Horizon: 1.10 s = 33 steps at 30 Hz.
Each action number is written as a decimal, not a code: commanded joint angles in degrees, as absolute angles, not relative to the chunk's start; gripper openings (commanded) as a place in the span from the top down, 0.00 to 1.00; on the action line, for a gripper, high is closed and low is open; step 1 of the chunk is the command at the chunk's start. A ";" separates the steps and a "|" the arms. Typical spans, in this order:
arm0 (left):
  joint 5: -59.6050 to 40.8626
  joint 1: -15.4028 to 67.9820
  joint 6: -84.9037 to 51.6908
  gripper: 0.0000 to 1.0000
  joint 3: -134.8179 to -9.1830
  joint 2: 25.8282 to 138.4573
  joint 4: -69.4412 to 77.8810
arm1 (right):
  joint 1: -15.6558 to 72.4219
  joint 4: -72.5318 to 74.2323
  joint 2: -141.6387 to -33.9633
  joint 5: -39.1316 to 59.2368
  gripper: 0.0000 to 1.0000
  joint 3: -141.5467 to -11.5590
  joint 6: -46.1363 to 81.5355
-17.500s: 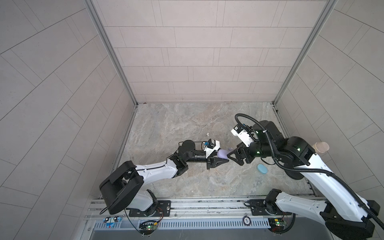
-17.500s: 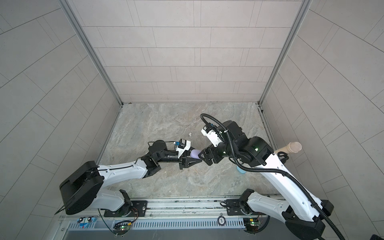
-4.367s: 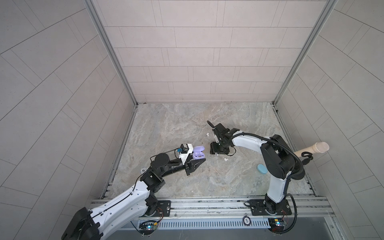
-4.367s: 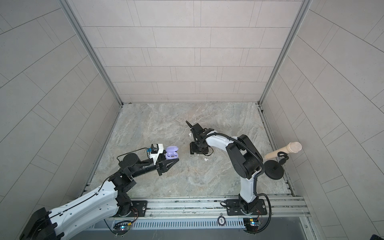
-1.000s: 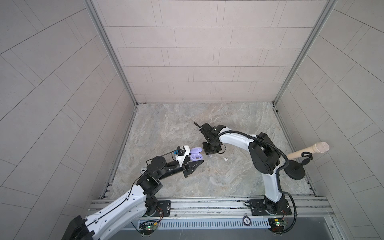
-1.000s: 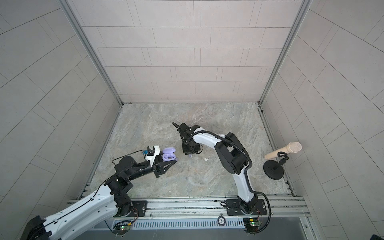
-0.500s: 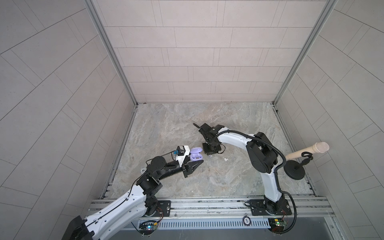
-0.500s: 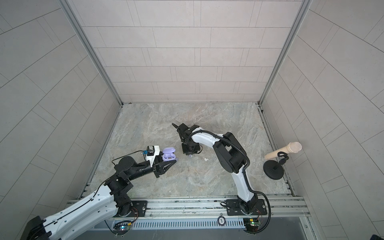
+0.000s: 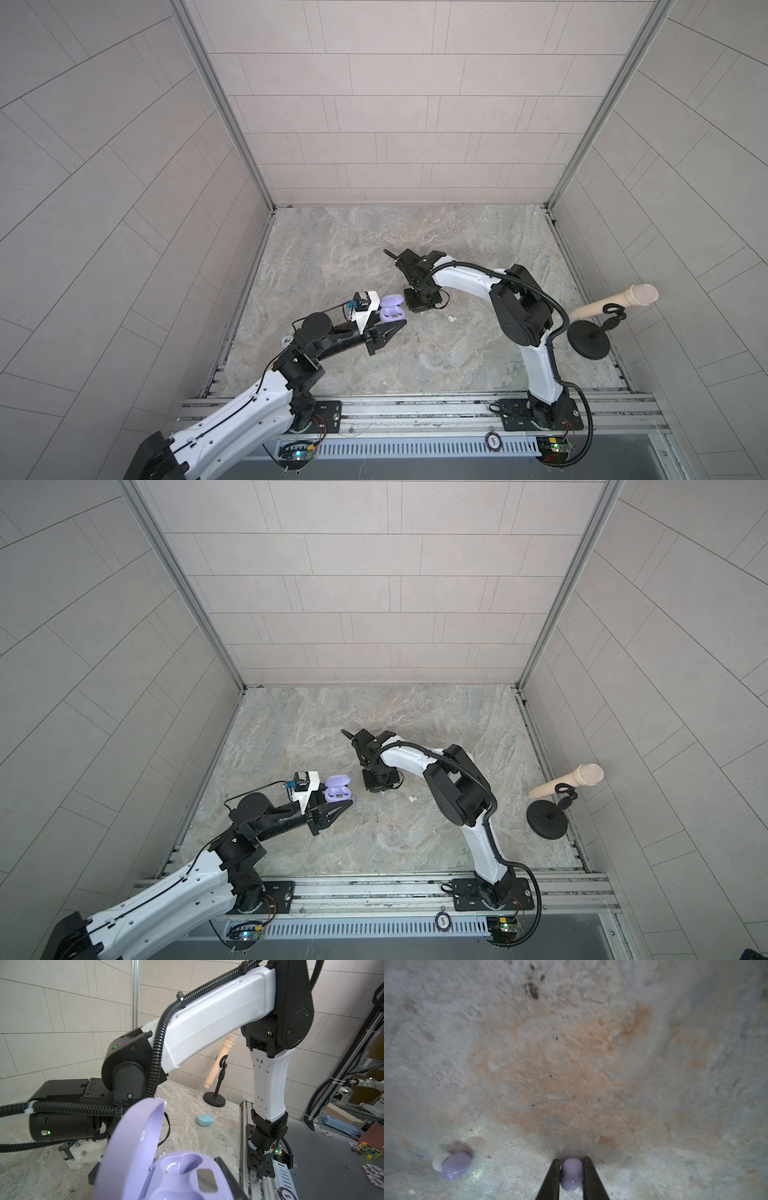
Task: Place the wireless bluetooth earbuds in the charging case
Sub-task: 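Lower the right gripper and close it on the lilac earbud, then lift the lilac earbud and carry it toward the case in the left gripper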
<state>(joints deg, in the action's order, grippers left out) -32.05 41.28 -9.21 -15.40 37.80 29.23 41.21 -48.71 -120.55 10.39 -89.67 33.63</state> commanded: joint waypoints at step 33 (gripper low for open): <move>-38.32 43.59 -9.71 0.91 -21.51 55.87 44.57 | 29.73 -40.92 -87.80 19.75 0.85 -69.44 31.84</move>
<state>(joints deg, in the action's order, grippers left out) -35.46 43.22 -9.45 -18.24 53.52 37.67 31.29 -40.82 -92.79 17.12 -70.85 33.34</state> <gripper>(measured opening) 0.434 0.187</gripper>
